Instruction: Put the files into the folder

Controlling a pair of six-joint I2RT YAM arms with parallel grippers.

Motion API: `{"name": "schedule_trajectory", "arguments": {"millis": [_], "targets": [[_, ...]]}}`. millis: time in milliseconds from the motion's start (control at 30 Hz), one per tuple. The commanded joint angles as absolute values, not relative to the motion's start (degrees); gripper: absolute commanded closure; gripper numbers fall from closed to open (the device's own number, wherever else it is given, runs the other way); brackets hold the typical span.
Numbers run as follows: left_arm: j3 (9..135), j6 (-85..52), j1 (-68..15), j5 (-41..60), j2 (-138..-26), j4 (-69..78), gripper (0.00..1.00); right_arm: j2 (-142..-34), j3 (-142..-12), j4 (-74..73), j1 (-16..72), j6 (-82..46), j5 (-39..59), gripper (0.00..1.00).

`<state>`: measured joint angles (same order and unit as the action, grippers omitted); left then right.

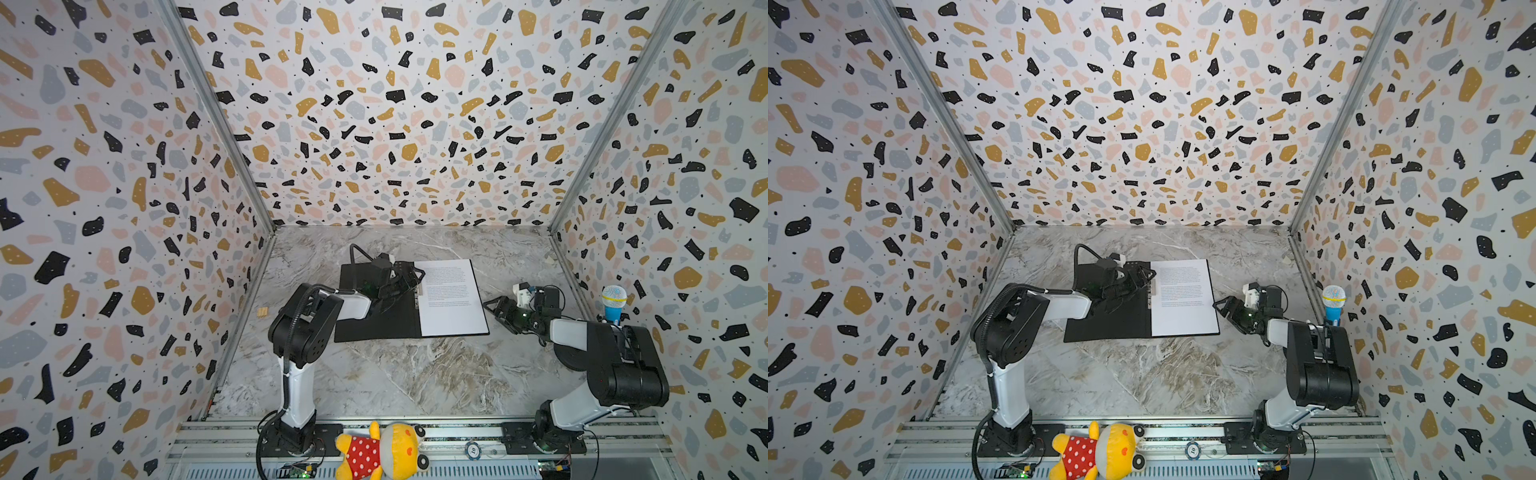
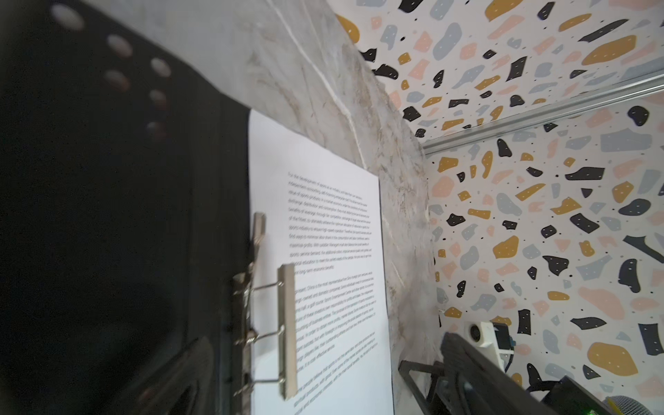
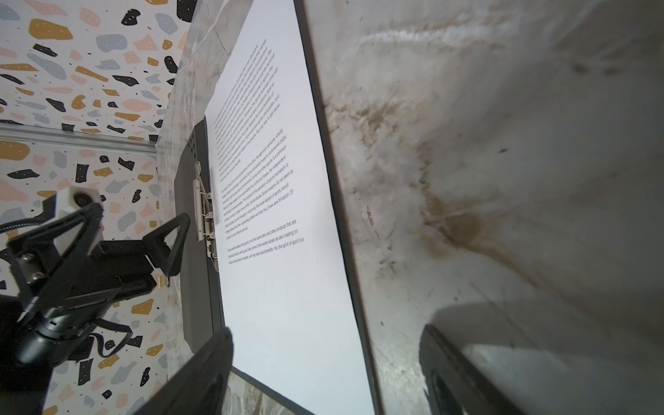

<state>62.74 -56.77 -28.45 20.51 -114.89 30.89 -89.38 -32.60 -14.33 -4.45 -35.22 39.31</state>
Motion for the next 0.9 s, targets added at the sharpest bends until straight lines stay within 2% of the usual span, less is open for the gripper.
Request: {"name": "schedule_trajectory", "arguments": {"millis": [0,333,867], "targets": [[66.4,-54.1,-27.8,23.4,-118.2,29.4,0.0,-88.9,-31.9,-12.8,-4.6,-34.3,39.5,0.18],[76.9,-46.5,-25.3,25.4,-125.1,19.9,0.0,-89.5,-32.1,-12.7,-4.8,-33.9,39.5,0.18],[78.8,-48.3,-24.9,31.7,-128.6,26.3,0.0,-90.3,-32.1,-13.3,-4.8,-34.1,39.8,0.18]]}}
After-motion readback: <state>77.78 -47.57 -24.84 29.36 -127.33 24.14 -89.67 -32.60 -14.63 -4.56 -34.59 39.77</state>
